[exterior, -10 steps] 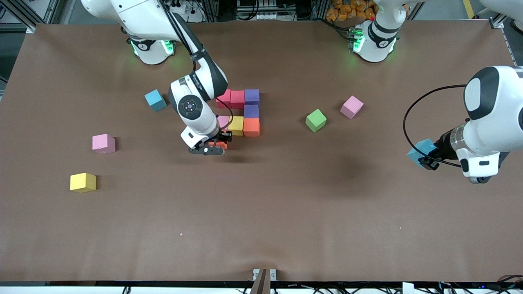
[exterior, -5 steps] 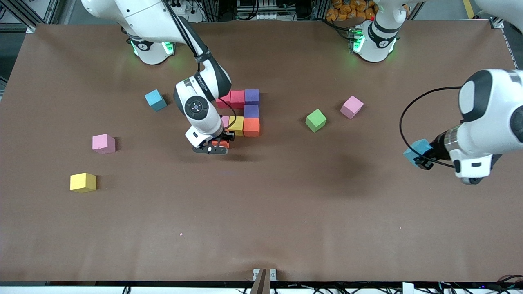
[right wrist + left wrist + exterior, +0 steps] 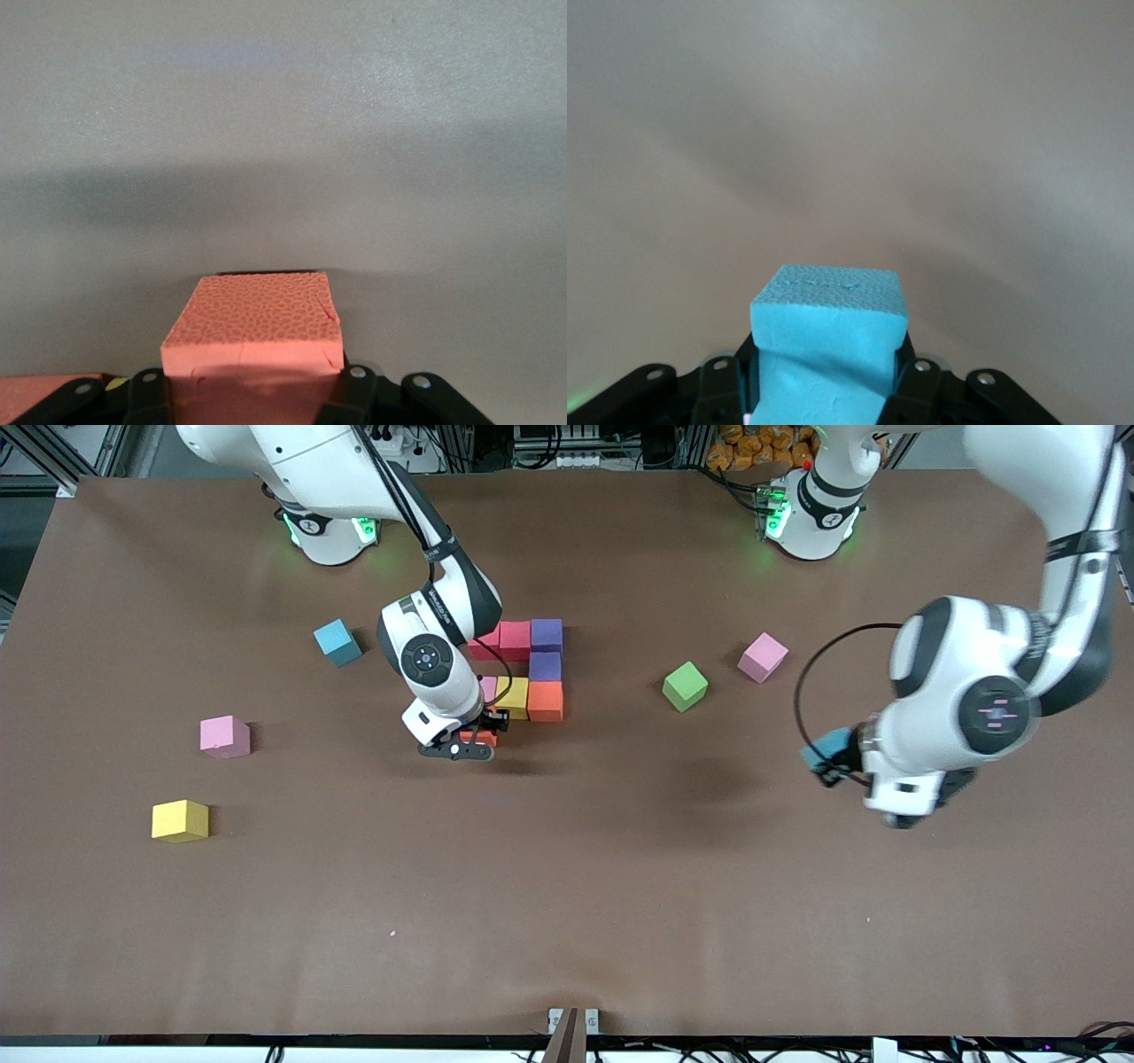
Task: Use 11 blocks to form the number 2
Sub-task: 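Lower the orange cube beside pink while the left gripper brings cyan back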
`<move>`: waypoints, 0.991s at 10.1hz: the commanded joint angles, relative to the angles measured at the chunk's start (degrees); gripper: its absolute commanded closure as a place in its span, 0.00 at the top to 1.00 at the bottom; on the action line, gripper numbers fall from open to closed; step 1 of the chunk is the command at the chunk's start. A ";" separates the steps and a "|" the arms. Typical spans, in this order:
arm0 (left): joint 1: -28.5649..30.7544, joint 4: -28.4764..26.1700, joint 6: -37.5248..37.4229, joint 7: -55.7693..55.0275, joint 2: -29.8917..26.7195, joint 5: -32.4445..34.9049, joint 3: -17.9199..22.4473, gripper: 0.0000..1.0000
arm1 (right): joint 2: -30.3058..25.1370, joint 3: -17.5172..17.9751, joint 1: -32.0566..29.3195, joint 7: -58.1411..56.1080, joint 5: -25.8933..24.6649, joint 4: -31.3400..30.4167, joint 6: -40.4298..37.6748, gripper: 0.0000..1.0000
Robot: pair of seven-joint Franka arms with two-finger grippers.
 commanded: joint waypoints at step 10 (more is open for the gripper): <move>0.82 2.72 0.47 6.20 5.59 -0.33 0.43 0.18 | 1.88 -0.42 0.70 1.03 -1.44 0.93 0.76 0.80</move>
